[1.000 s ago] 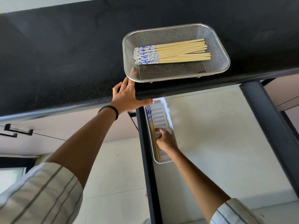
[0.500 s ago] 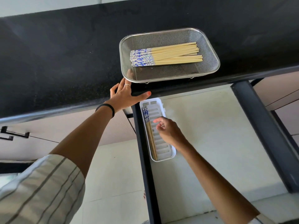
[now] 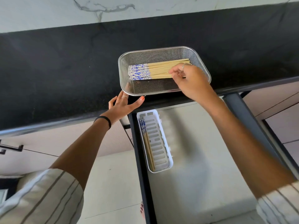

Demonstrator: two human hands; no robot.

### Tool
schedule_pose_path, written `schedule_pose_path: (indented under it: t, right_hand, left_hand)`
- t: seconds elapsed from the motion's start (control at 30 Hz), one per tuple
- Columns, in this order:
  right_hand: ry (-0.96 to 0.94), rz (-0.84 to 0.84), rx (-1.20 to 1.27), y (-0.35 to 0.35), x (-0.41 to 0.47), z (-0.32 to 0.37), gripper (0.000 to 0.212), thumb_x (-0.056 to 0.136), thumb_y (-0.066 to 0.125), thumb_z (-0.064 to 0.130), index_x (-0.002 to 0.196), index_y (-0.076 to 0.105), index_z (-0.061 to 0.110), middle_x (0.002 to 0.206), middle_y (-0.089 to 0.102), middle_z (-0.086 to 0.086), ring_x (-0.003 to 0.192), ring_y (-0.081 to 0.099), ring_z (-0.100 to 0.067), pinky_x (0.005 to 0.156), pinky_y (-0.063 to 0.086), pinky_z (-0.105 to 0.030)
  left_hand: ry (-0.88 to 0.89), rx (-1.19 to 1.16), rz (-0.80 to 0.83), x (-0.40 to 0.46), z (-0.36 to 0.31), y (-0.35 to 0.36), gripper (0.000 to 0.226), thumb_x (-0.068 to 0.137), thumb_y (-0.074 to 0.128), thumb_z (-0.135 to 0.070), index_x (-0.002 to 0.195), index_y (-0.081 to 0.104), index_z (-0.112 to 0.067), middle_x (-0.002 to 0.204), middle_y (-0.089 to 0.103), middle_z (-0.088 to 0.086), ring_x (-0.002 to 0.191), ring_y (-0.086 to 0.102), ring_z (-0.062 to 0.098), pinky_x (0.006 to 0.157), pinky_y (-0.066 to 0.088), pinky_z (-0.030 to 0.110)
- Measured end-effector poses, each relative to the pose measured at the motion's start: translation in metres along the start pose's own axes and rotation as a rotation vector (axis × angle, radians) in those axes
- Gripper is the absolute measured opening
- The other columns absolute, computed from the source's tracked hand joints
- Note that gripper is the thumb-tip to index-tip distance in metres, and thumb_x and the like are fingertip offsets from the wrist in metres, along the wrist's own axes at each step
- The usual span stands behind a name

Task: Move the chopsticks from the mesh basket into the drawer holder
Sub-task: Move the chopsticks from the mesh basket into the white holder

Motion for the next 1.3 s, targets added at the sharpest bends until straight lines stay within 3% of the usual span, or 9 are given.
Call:
schedule_pose_path:
  t: [0.17,0.27,0.43,0.6,0.93,1.07,1.2,1.3]
  right_hand:
    - [0.092,0.223,-0.270,0.036,0.058,-0.032,0.041,0.092,0.056,0.016,0.133,0.052,0.018,0.139,0.052,-0.009,0.125,0.050,-0.024,0.099,0.037,-0.024]
    - [0.063,0.318,-0.415,0.052,0.073,-0.041,0.051,0.089,0.059,0.012,0.137,0.046,0.016,0.143,0.044,-0.006,0.130,0.044,-0.026,0.108,0.036,-0.035]
    - [-0.018,0.220,-0.561,0.056,0.082,-0.035,0.030,0.084,0.061,0.004,0.113,0.057,0.013,0.129,0.049,-0.008,0.118,0.050,-0.032,0.095,0.042,-0.043]
    - [-0.066,0.264,-0.630,0.062,0.081,-0.029,0.019,0.083,0.066,0.011,0.100,0.057,0.015,0.117,0.054,-0.008,0.106,0.053,-0.029,0.087,0.042,-0.042]
    - [-0.170,0.344,-0.599,0.067,0.079,-0.035,0.022,0.080,0.067,0.005,0.093,0.054,0.017,0.104,0.052,-0.003,0.100,0.051,-0.025,0.072,0.037,-0.034]
    - [-0.212,0.349,-0.597,0.067,0.080,-0.038,0.025,0.080,0.068,0.008,0.100,0.055,0.016,0.108,0.057,-0.004,0.109,0.049,-0.027,0.079,0.038,-0.035]
    - [-0.213,0.374,-0.605,0.069,0.080,-0.039,0.021,0.081,0.070,0.018,0.096,0.056,0.017,0.107,0.060,-0.005,0.101,0.050,-0.024,0.075,0.036,-0.033]
    - [-0.221,0.437,-0.689,0.073,0.077,-0.036,0.026,0.083,0.069,0.025,0.104,0.062,0.012,0.109,0.057,-0.007,0.103,0.053,-0.027,0.080,0.045,-0.039]
  left_hand:
    - [0.015,-0.013,-0.014,0.002,0.002,0.000,0.098,0.059,0.022,-0.088,0.143,0.007,-0.041,0.152,0.007,-0.019,0.135,0.000,-0.004,0.107,-0.006,0.025]
    - [0.020,-0.055,0.007,0.003,0.004,0.002,0.093,0.063,0.026,-0.087,0.143,0.002,-0.044,0.152,0.008,-0.017,0.135,0.000,-0.005,0.106,-0.007,0.024]
    - [0.006,-0.034,-0.006,0.005,0.006,0.001,0.098,0.058,0.021,-0.090,0.142,0.010,-0.042,0.152,0.009,-0.018,0.133,0.000,-0.005,0.104,-0.007,0.022]
    - [0.015,-0.042,-0.012,0.006,0.007,0.001,0.099,0.058,0.022,-0.089,0.143,0.016,-0.039,0.151,0.014,-0.015,0.134,0.002,-0.004,0.106,-0.006,0.024]
    - [0.014,-0.024,0.004,0.001,0.000,0.000,0.090,0.064,0.027,-0.083,0.142,0.010,-0.043,0.152,0.008,-0.017,0.136,-0.001,-0.002,0.107,-0.007,0.025]
    - [0.009,-0.029,0.016,0.001,-0.001,-0.001,0.087,0.066,0.027,-0.080,0.142,0.008,-0.044,0.153,0.005,-0.017,0.136,-0.002,-0.002,0.106,-0.008,0.024]
    - [0.011,-0.031,0.012,0.000,0.000,0.000,0.088,0.065,0.028,-0.081,0.142,0.007,-0.045,0.153,0.007,-0.017,0.136,-0.002,-0.002,0.102,-0.009,0.021]
    - [0.002,-0.025,0.022,0.001,0.001,0.000,0.089,0.064,0.028,-0.083,0.142,0.008,-0.044,0.153,0.005,-0.016,0.136,-0.002,-0.002,0.101,-0.010,0.019]
Point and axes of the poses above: each hand's wrist, its own x-axis towards the middle knuckle, its own y-axis out of the palm, z = x × y, the point moved 6 cm from there along x, towards the middle knuckle
